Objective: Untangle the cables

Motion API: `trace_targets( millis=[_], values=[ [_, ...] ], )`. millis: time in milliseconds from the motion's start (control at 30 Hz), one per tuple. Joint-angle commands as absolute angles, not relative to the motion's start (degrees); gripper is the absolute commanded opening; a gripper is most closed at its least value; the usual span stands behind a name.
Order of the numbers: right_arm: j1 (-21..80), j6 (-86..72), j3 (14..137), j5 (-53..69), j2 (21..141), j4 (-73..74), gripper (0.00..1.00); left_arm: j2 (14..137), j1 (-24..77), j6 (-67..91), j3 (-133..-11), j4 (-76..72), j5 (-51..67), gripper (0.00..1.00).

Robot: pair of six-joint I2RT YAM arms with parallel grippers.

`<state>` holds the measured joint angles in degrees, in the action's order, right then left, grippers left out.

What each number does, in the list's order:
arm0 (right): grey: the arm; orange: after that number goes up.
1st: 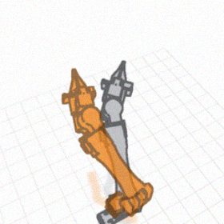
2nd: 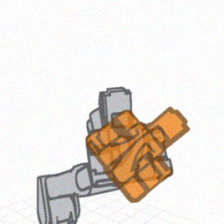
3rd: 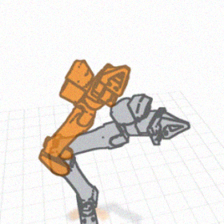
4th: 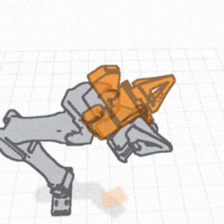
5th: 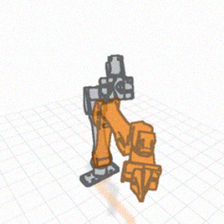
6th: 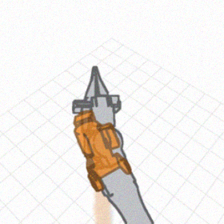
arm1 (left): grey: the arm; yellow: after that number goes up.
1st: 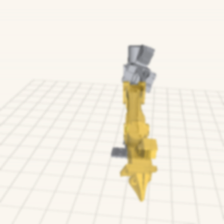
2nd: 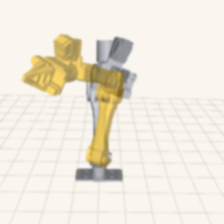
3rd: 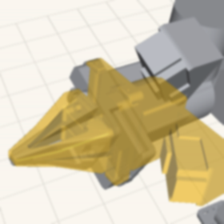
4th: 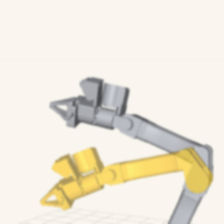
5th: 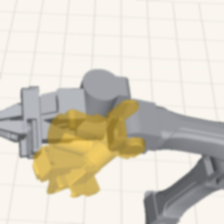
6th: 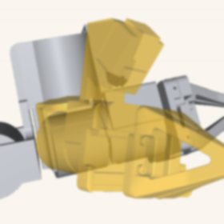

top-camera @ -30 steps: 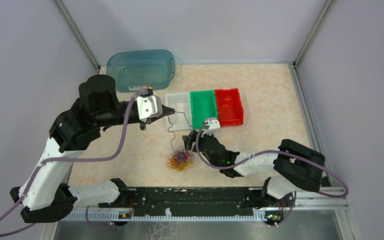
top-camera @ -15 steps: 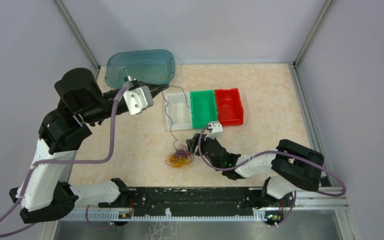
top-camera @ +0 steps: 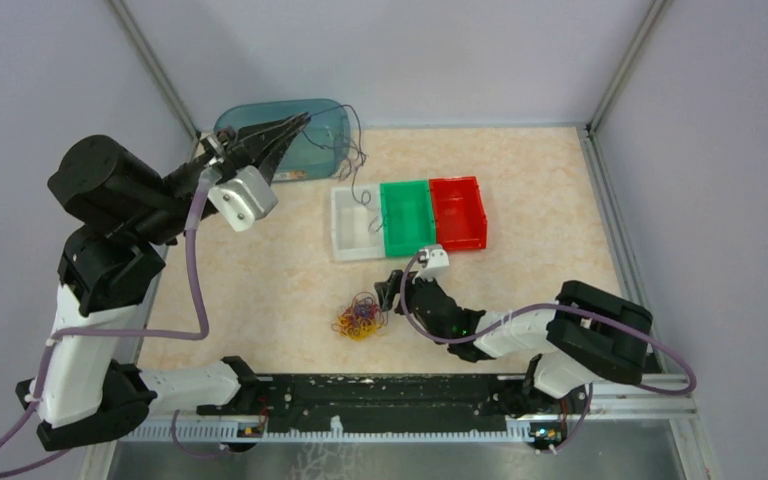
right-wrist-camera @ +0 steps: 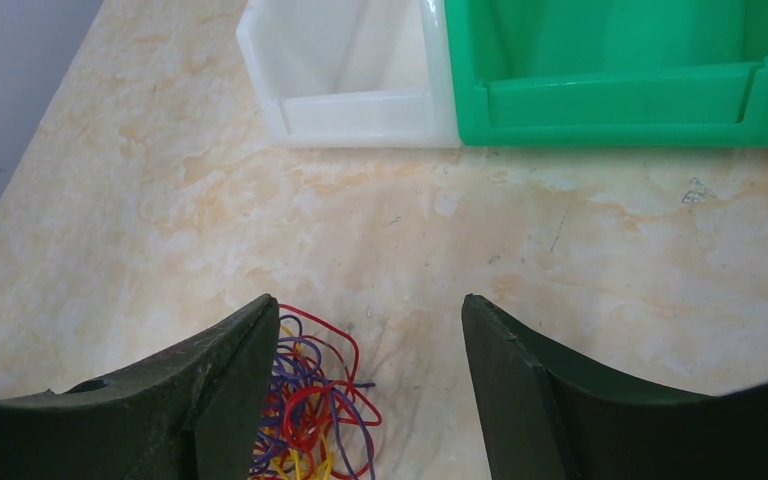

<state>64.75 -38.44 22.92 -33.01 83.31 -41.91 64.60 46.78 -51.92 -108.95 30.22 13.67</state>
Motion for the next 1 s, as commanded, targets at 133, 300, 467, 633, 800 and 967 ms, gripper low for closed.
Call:
trace_targets(
  millis=[133, 300, 467, 633, 800, 967],
  values=[
    [65.47, -35.24, 23.31, -34.63, 74.43, -39.85, 0.69, 63.83, 47.00, -54.52, -105.68, 26.54, 12.68, 0.00],
    [65.47, -32.55, 24.16, -35.97, 68.67, -37.28, 0.71, 62.30, 47.11, -53.71, -99.36, 25.80, 12.00, 0.00],
    [65.38, -29.14, 25.83, -38.70, 64.12, -33.61, 0.72, 61.21, 47.11, -52.74, -92.40, 25.00, 10.28, 0.00],
    [65.09, -25.81, 28.21, -41.40, 61.45, -29.58, 0.73, 60.85, 47.05, -52.23, -85.22, 23.08, 7.36, 0.00],
    [62.80, -25.86, 30.86, -41.90, 59.89, -24.15, 0.73, 63.81, 47.02, -50.46, -81.17, 21.77, 0.48, 0.00],
    [60.58, -26.88, 30.95, -41.25, 57.89, -21.03, 0.73, 67.73, 46.23, -49.59, -77.84, 19.99, -7.14, 0.00]
  ],
)
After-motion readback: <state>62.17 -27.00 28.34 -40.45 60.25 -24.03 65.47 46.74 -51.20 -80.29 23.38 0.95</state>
